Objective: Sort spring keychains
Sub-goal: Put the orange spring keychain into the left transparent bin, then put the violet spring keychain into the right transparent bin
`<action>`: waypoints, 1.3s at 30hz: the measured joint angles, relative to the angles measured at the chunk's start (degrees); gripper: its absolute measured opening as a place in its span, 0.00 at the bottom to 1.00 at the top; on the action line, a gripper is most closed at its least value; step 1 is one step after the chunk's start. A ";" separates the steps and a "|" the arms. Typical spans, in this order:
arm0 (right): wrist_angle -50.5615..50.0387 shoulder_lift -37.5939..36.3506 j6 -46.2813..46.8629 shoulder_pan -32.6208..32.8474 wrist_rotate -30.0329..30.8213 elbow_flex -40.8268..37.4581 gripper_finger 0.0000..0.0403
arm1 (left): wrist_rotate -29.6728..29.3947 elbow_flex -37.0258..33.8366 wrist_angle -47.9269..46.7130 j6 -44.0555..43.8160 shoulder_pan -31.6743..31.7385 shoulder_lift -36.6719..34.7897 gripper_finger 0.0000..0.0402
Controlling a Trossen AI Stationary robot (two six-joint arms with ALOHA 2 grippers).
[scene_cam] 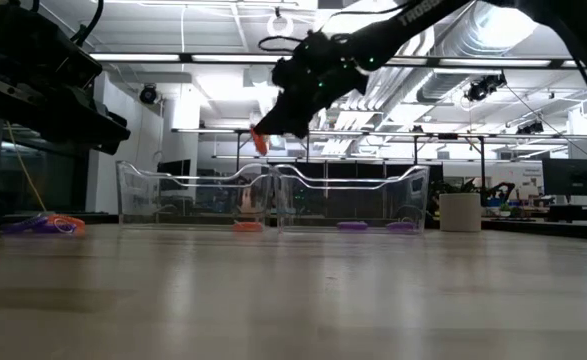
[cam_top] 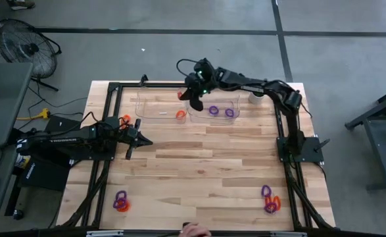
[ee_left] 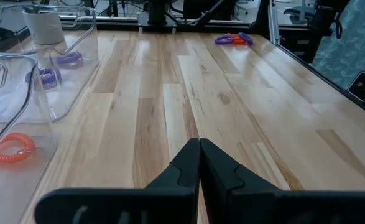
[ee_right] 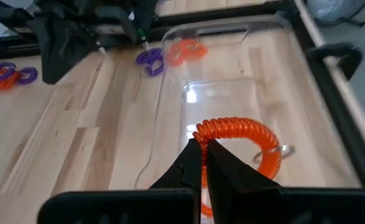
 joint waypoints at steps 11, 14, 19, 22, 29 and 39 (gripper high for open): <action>2.61 3.70 4.58 1.60 1.68 0.00 0.03 | 0.00 -0.01 -0.01 -0.02 -0.02 -0.01 0.00; 2.64 3.70 4.83 1.59 2.66 0.00 0.09 | 0.00 0.00 -0.02 -0.01 -0.02 0.00 0.00; 1.41 3.70 6.32 1.78 4.84 0.00 0.19 | 0.00 -0.02 0.00 -0.02 -0.01 0.00 0.00; 1.09 3.70 6.71 2.02 5.94 0.00 0.24 | 0.00 0.00 0.00 0.00 -0.02 0.00 0.00; 1.09 3.70 10.97 2.73 6.41 0.00 0.31 | 0.00 -0.02 -0.02 -0.02 -0.01 0.00 0.00; -2.28 -1.88 11.10 4.56 13.51 -0.01 0.34 | 0.00 0.00 0.00 0.00 -0.02 -0.01 0.00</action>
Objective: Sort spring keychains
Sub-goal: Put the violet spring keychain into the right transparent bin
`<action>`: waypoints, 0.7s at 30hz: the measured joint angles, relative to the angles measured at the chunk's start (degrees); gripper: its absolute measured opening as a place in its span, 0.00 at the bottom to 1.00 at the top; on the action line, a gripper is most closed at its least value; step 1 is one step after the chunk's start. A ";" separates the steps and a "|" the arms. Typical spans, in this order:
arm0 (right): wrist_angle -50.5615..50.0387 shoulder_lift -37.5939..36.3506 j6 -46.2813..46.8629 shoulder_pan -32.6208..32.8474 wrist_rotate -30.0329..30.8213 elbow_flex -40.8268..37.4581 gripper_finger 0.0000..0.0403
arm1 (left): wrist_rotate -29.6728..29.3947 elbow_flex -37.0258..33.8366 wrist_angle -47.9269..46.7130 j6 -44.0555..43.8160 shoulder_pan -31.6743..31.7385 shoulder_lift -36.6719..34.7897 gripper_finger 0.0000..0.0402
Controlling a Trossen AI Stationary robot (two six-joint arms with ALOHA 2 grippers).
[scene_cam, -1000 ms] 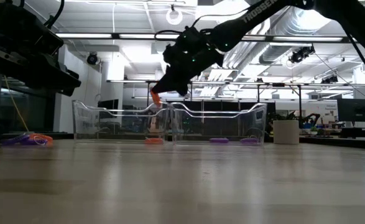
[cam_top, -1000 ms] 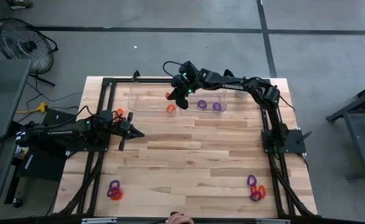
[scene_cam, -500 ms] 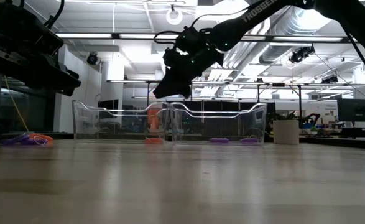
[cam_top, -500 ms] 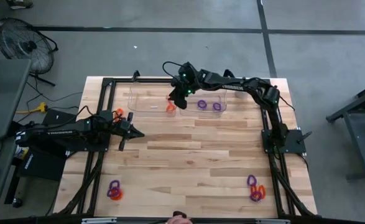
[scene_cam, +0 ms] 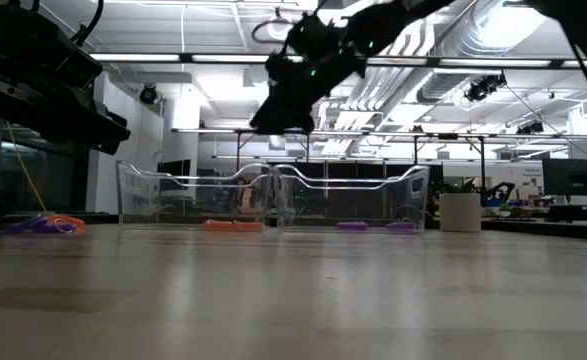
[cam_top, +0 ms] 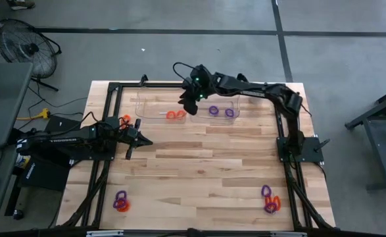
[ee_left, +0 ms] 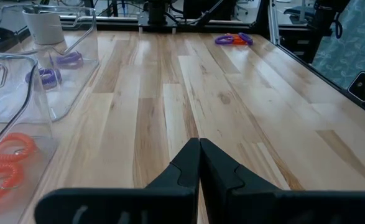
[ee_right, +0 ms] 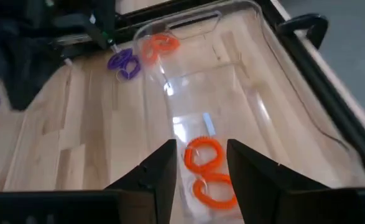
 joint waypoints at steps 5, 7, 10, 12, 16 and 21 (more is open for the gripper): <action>-13.54 -6.12 -4.31 2.14 6.47 -0.13 0.34 | 0.00 -0.01 -0.02 -0.02 0.02 -0.01 0.00; -20.51 -8.84 -5.38 3.31 8.52 -0.14 0.34 | 0.00 -0.01 0.00 -0.01 0.01 0.00 0.00; -30.96 -12.21 -6.38 5.56 10.69 -0.14 0.34 | 0.01 0.00 -0.01 -0.02 0.02 0.01 0.00; -37.37 -14.03 -6.06 7.19 11.82 -0.14 0.34 | 0.02 0.00 0.00 -0.02 0.02 -0.01 0.00; -47.48 -16.98 -2.94 10.67 12.05 -0.52 0.34 | 0.01 -0.01 -0.02 -0.02 0.02 -0.01 0.00; -44.03 -24.36 1.54 15.41 11.12 -12.12 0.34 | 0.00 0.00 -0.01 -0.01 0.02 -0.01 0.00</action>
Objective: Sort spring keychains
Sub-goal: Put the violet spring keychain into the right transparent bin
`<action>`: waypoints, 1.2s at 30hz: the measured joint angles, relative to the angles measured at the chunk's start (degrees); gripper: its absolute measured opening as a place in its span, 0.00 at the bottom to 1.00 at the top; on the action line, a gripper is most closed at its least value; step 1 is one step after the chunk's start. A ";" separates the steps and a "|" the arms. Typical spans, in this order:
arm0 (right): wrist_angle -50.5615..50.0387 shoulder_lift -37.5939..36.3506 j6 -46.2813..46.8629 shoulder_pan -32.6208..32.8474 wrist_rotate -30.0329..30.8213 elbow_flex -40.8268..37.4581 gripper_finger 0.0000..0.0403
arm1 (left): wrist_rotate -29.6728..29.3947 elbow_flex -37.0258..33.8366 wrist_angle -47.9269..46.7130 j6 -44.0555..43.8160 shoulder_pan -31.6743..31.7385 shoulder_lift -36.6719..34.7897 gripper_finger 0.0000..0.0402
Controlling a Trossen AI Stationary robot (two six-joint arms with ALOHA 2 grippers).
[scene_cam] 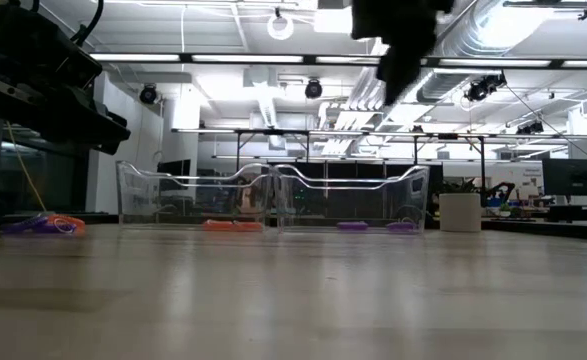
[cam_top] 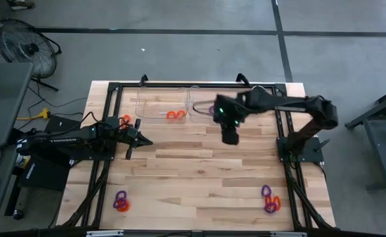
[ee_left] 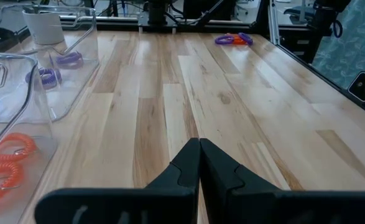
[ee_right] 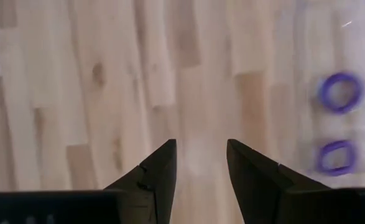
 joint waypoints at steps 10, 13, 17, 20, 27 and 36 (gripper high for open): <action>9.36 -15.56 28.61 9.14 -2.47 -25.95 0.34 | 0.00 -0.01 0.01 0.00 -0.02 0.01 0.00; 10.67 -17.60 40.06 12.15 -4.40 -31.26 0.34 | 0.02 0.00 -0.01 -0.01 -0.02 0.02 0.00; 13.45 -18.43 52.32 16.46 -5.42 -37.61 0.34 | 0.01 -0.01 -0.01 -0.01 -0.01 0.02 0.00; 15.95 -18.40 60.32 19.44 -7.65 -41.40 0.34 | 0.02 -0.02 -0.01 -0.01 -0.02 0.02 0.00; 24.39 -18.40 77.39 26.46 -9.50 -46.28 0.33 | 0.02 0.00 -0.01 -0.01 0.00 0.02 0.00; 26.62 -18.40 96.57 35.53 -7.10 -46.31 0.33 | 0.01 0.00 0.01 -0.01 -0.01 0.01 0.00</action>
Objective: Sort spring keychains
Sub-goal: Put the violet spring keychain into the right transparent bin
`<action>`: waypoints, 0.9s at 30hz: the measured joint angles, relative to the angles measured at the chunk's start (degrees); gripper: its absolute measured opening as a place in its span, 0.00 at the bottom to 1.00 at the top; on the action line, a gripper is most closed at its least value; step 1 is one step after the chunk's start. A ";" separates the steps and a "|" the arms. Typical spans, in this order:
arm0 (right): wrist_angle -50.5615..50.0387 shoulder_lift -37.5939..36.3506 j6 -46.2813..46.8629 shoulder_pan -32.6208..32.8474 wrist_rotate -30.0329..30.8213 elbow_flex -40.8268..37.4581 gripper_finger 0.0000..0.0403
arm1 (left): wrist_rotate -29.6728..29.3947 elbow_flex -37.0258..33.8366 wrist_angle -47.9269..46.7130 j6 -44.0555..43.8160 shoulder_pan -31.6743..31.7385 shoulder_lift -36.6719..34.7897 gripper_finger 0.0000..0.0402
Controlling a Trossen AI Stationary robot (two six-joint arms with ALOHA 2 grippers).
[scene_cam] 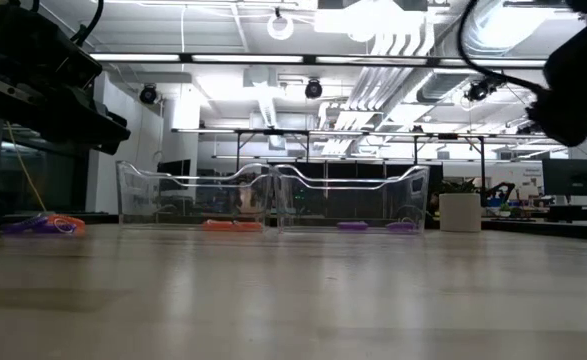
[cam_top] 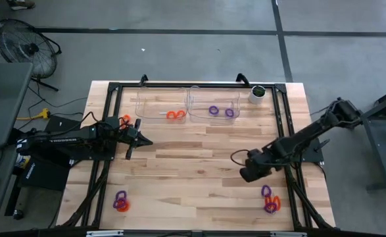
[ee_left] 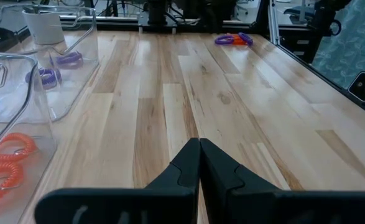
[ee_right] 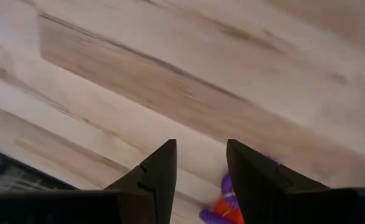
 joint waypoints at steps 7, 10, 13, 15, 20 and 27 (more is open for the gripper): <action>-0.40 0.02 13.27 6.45 2.33 0.20 0.33 | 0.00 0.00 0.00 0.00 0.01 -0.01 0.00; -0.40 0.18 16.83 8.49 2.38 0.24 0.33 | -0.01 -0.01 0.00 0.01 -0.01 -0.01 0.00; -0.40 1.36 19.43 10.27 1.71 0.24 0.33 | 0.01 0.00 0.00 0.00 -0.01 0.00 0.00; 0.02 2.48 20.36 10.89 0.89 0.24 0.33 | 0.00 -0.01 0.00 0.01 -0.01 -0.01 0.00; 3.28 5.81 21.57 11.41 0.39 0.24 0.33 | 0.00 0.00 -0.02 0.01 -0.01 0.00 0.00; 6.50 10.47 22.32 11.84 -2.20 0.25 0.33 | 0.01 -0.02 -0.01 0.01 0.00 0.00 0.00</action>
